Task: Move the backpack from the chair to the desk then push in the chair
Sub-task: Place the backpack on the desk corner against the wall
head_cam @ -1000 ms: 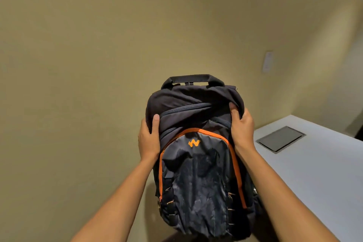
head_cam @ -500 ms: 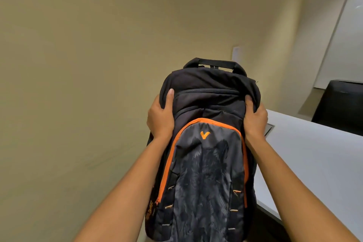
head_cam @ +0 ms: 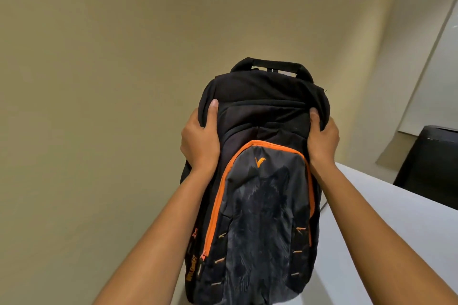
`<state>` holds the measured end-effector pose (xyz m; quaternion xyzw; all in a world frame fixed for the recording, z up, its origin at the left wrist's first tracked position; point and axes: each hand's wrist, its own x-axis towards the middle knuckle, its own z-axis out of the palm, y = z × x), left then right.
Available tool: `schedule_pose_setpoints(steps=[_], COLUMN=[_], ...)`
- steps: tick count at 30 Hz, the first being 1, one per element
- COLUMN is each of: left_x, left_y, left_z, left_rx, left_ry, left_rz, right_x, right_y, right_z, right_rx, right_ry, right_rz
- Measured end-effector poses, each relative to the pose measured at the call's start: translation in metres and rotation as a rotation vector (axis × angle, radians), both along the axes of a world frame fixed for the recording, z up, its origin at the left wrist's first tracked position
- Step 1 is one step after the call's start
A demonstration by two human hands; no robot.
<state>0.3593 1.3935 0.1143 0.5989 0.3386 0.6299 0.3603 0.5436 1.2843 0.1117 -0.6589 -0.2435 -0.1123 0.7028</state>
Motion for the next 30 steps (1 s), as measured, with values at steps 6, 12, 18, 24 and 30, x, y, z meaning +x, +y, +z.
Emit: schedule_pose_setpoints(steps=[6,12,18,24,30], left_x=[0.073,0.121,0.151,0.158,0.157], left_y=[0.020,0.031,0.042,0.054,0.050], left_z=[-0.005,-0.029,-0.051,-0.065,-0.084], left_rx=[-0.074,-0.123,-0.094,-0.106,0.017], left_ry=[-0.085,-0.112,-0.108,0.037,0.159], left_rz=[0.082,0.174,0.258,0.300,0.347], right_x=[0.079,0.132,0.165,0.181,0.197], right_y=[0.043,0.082,0.104,0.115,0.107], right_z=[0.014,0.002,-0.016,-0.036,-0.066], right_rx=[-0.031,-0.088,-0.082,-0.146,-0.305], right_ry=[-0.055,-0.056,-0.037,-0.032,-0.007], right_rz=[0.061,0.163,0.220,0.265,0.363])
